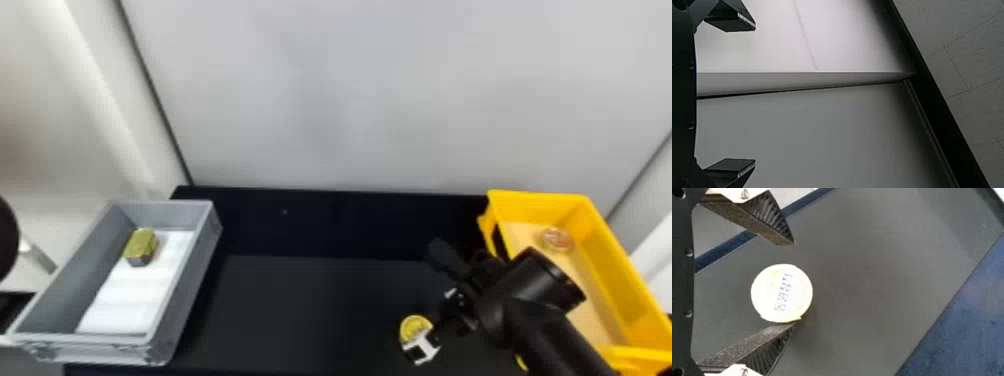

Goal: Pick up the round yellow can and place it in the yellow rectangular box

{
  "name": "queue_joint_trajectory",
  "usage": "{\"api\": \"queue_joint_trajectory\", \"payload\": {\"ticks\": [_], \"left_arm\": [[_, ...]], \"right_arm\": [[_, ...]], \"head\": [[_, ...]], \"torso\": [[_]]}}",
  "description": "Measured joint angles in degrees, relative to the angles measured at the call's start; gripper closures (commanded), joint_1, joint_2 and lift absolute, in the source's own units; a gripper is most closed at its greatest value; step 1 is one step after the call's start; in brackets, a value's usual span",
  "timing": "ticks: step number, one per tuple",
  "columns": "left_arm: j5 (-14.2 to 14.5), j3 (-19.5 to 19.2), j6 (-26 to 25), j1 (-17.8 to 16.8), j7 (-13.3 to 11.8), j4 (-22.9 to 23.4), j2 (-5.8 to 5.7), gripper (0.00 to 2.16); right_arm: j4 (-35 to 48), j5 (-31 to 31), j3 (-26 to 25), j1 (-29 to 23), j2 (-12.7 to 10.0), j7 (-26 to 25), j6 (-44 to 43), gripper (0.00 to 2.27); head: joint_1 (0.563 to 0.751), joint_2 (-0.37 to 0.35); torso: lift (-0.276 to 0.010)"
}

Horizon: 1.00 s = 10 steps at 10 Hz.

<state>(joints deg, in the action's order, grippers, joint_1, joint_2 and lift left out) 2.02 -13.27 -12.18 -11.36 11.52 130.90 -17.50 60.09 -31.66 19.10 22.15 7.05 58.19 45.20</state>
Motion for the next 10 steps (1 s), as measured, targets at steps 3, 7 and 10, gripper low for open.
{"api": "queue_joint_trajectory", "payload": {"ticks": [3, 7, 10], "left_arm": [[0.0, -0.15, 0.05, 0.2, 0.0, 0.06, 0.0, 0.07], [0.0, -0.24, -0.07, 0.36, 0.0, 0.06, 0.0, 0.07], [0.0, -0.12, -0.27, 0.29, 0.0, 0.09, 0.0, 0.07]], "right_arm": [[-0.23, -0.35, 0.53, 0.25, 0.17, -0.33, 0.33, 0.74], [0.77, -0.58, 1.2, 0.43, 0.65, -0.09, 1.46, 0.75], [1.16, -0.91, 1.12, 0.23, 0.69, 0.52, 1.53, 0.75]], "head": [[0.694, 0.054], [0.694, 0.054], [0.694, 0.054]], "torso": [[-0.003], [-0.003], [-0.003]]}}
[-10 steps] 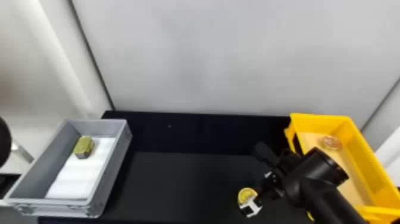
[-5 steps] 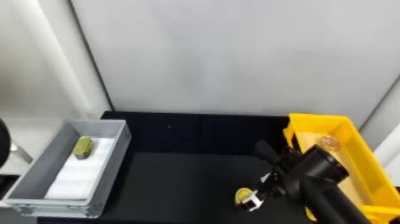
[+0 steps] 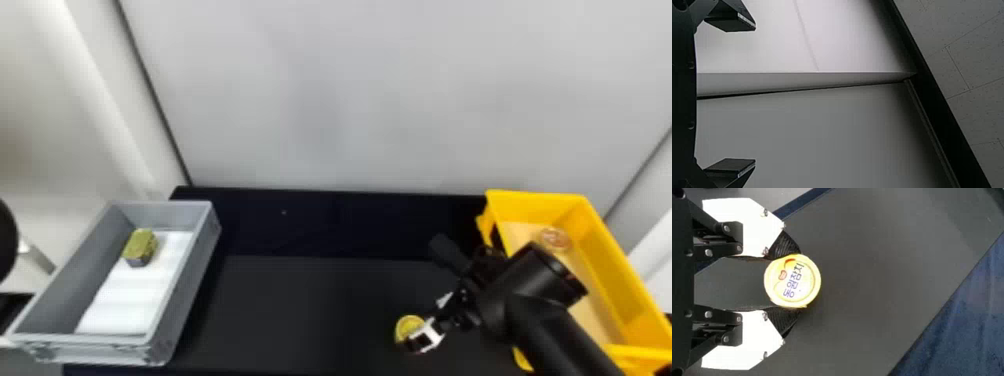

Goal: Pick up the round yellow can and place it in the yellow rectangular box

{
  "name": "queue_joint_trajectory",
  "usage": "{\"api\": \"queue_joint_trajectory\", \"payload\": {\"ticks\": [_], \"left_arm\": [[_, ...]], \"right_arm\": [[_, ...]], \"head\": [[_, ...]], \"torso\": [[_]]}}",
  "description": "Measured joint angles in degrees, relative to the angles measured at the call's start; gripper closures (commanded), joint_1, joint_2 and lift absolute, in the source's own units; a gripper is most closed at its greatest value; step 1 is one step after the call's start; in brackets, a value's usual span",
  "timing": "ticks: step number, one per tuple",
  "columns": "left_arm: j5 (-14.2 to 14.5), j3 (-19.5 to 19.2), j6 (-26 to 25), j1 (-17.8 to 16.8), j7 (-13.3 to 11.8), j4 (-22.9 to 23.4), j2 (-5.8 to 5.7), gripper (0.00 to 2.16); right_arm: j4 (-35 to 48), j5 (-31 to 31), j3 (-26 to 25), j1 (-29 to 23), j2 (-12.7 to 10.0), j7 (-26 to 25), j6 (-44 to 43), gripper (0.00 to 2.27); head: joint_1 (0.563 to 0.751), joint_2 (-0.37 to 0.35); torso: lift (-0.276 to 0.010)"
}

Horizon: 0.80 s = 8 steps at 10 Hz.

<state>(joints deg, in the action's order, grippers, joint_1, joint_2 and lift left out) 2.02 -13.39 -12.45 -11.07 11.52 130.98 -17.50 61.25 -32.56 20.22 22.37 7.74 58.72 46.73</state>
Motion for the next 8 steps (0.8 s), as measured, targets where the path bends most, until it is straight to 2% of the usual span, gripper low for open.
{"api": "queue_joint_trajectory", "payload": {"ticks": [3, 6, 8], "left_arm": [[0.0, 0.09, -0.26, 0.01, 0.0, 0.06, 0.04, 0.07], [0.0, -0.06, -0.57, 0.32, 0.0, 0.15, 0.27, 0.07], [0.0, -0.14, -0.96, 0.36, 0.0, 0.29, 0.23, 0.07]], "right_arm": [[4.34, -1.33, -0.43, -1.27, 0.57, 1.54, 2.14, 0.75], [19.0, -6.41, -3.82, -3.95, 2.14, 4.63, 7.77, 0.75], [26.44, -9.13, -6.19, -3.43, 3.24, 5.48, 10.17, 0.75]], "head": [[0.694, 0.054], [0.694, 0.054], [0.694, 0.054]], "torso": [[-0.003], [-0.003], [-0.003]]}}
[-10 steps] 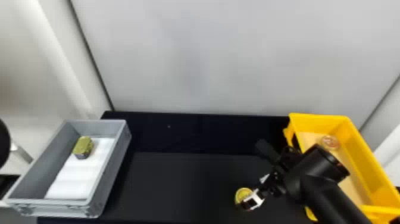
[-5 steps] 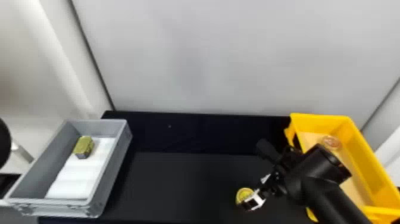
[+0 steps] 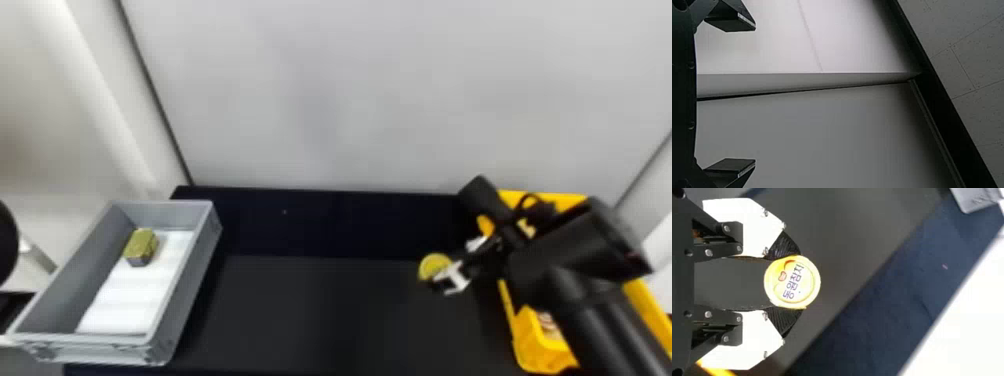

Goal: Pick up the round yellow can and place it in the yellow rectangular box

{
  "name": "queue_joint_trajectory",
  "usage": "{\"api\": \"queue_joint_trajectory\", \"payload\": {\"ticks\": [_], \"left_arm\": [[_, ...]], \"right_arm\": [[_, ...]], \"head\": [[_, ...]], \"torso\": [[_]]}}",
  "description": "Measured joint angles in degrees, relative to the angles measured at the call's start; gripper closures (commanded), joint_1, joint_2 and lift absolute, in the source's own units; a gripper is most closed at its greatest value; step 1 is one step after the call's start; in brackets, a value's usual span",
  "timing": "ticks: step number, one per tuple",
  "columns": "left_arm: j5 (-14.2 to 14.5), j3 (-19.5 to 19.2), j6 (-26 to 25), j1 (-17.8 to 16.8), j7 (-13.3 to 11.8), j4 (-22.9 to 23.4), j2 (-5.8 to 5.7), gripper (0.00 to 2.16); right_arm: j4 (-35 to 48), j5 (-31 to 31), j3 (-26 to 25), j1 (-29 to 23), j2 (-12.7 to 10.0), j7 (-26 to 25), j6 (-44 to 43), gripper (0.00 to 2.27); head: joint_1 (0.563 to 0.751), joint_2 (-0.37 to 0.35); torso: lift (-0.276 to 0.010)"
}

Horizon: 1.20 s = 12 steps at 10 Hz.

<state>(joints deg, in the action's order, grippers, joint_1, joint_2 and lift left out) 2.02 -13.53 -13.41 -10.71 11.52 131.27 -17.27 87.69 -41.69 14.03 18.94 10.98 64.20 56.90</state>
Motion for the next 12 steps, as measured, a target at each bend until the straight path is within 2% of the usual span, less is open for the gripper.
{"api": "queue_joint_trajectory", "payload": {"ticks": [4, 10, 12], "left_arm": [[0.0, -0.19, -0.35, 0.09, 0.0, 0.2, -0.47, 0.07], [0.01, -0.66, -1.34, 0.06, 0.0, 0.74, -1.22, 0.07], [0.0, -0.45, -1.79, -0.41, -0.12, 0.89, -1.47, 0.07]], "right_arm": [[4.76, -2.74, -3.97, 3.26, 2.83, 0.07, 1.7, 0.75], [5.97, -5.87, -12.48, 3.97, 8.65, -1.0, 2.04, 0.75], [4.88, -5.9, -15.36, 3.66, 9.62, -1.98, 1.49, 0.75]], "head": [[0.694, 0.054], [0.694, 0.054], [0.694, 0.054]], "torso": [[-0.003], [-0.003], [-0.003]]}}
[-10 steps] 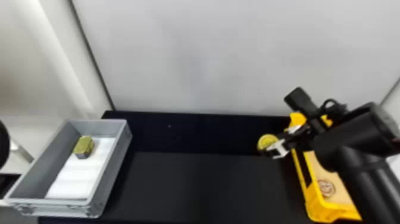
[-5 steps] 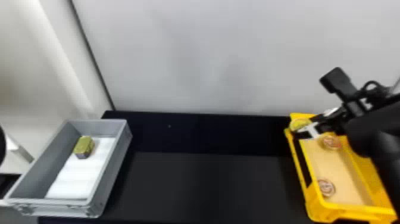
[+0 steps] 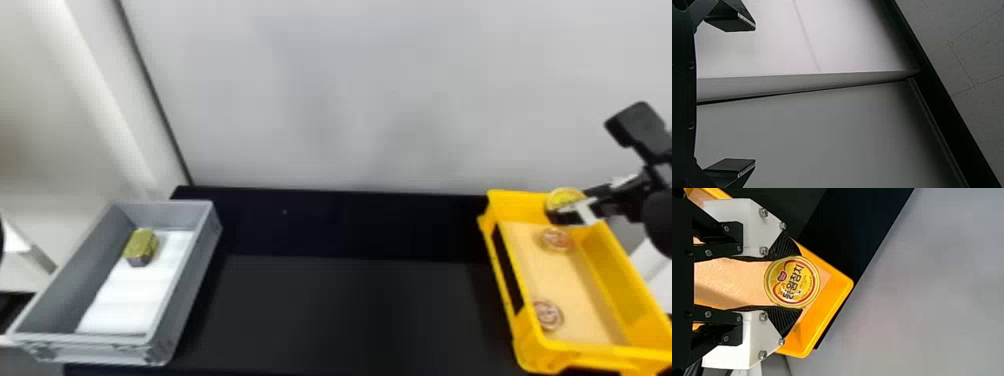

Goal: Pick up the round yellow can and place it in the yellow rectangular box

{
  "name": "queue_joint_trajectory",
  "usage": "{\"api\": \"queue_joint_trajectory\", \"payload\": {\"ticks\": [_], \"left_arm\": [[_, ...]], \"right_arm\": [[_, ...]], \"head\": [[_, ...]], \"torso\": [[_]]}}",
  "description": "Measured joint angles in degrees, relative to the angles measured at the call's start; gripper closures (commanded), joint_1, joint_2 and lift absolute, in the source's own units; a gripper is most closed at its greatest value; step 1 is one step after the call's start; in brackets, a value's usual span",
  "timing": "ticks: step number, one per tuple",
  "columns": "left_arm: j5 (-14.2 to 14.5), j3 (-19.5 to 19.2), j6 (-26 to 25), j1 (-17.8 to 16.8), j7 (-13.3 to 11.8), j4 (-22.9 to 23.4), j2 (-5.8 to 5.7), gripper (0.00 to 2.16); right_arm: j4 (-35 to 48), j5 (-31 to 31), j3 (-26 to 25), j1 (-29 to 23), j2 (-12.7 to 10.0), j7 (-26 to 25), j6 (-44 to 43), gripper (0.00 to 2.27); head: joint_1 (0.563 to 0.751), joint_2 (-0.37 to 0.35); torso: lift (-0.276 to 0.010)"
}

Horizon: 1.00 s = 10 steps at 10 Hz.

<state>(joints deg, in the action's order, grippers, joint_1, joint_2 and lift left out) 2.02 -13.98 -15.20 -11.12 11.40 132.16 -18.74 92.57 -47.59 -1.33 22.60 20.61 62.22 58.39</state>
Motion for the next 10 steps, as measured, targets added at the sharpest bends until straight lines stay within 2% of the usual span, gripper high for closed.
{"api": "queue_joint_trajectory", "payload": {"ticks": [6, 10], "left_arm": [[-0.09, 0.19, -0.41, -0.34, -0.15, 0.2, 0.08, 0.07], [-0.17, 0.46, -0.1, -0.57, -0.15, 0.09, 0.27, 0.07]], "right_arm": [[-6.56, -0.05, -9.0, -3.19, 0.16, -4.35, -3.09, 0.75], [-16.81, 4.26, -10.0, -0.92, -0.51, -10.75, -5.75, 0.75]], "head": [[0.694, 0.054], [0.694, 0.054]], "torso": [[-0.003], [-0.003]]}}
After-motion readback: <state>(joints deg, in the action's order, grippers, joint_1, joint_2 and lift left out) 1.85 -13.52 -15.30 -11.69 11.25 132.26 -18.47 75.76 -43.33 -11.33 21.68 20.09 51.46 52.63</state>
